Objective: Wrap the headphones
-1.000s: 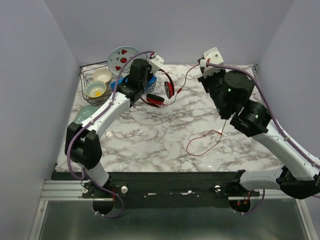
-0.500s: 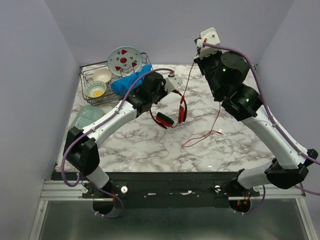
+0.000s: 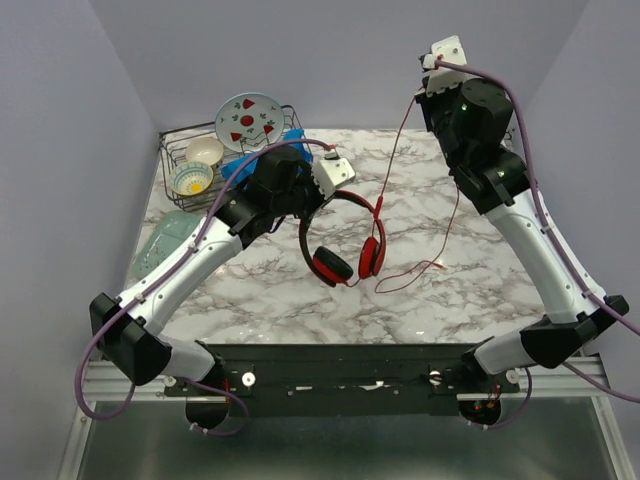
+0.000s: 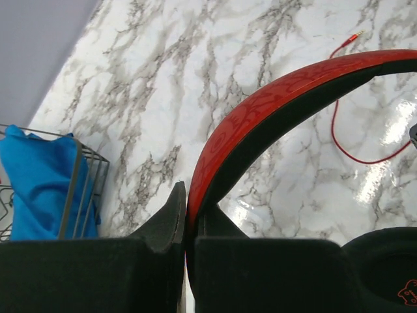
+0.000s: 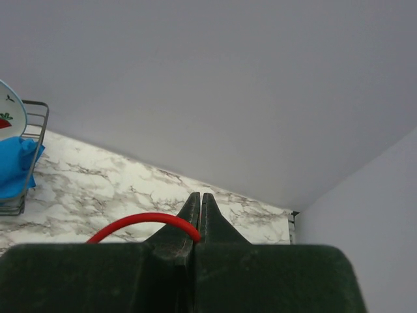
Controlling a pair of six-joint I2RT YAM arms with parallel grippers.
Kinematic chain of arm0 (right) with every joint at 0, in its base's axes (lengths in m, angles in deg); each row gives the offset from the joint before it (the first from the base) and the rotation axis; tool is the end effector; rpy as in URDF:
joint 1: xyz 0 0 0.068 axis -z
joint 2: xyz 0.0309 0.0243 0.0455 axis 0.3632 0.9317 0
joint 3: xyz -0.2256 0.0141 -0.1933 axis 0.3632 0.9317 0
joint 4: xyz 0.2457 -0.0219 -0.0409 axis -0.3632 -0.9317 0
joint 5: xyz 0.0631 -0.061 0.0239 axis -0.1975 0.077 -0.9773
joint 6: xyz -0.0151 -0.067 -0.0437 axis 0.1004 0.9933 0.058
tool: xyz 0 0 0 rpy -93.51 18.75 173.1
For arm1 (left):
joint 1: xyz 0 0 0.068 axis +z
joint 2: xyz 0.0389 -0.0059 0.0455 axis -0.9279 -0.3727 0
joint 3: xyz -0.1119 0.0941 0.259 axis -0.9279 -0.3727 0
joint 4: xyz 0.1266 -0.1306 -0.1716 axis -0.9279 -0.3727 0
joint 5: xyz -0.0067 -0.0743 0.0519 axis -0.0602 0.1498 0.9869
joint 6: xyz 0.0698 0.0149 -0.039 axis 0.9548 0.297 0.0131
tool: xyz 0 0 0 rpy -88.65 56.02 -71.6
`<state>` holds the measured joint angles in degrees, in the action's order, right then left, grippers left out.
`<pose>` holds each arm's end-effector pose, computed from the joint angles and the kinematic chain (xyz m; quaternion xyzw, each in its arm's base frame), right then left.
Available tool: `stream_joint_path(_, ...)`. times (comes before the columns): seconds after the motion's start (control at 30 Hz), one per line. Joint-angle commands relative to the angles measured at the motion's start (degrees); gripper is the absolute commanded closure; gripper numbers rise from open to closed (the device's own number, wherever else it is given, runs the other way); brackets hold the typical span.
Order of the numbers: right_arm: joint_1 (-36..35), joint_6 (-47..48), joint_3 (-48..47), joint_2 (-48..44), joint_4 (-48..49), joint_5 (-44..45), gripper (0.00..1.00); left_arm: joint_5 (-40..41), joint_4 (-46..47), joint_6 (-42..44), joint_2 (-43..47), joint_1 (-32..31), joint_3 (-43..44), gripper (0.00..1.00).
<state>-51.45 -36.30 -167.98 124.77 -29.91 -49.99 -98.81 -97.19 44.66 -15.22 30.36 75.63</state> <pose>0.2939 0.1373 0.5355 -0.1738 0.6792 -0.1035 0.7055 0.2448 -0.2103 0.3932 0.4630 0.7142 -0.1789 0.4935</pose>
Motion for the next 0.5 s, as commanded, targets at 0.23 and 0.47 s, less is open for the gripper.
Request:
stream_joint_path(0.23,3.0,6.5,-12.0,5.9,-11.6,-9.4,0.99,-4.6,-3.7,-1.2,0.1,-2.2,-0.1,1.00)
stream_joint_path(0.47,3.0,4.2,-16.1,6.2,-12.2,-13.5,0.99,-2.2,-4.2,-2.0,-4.0,-4.2,0.8,1.00)
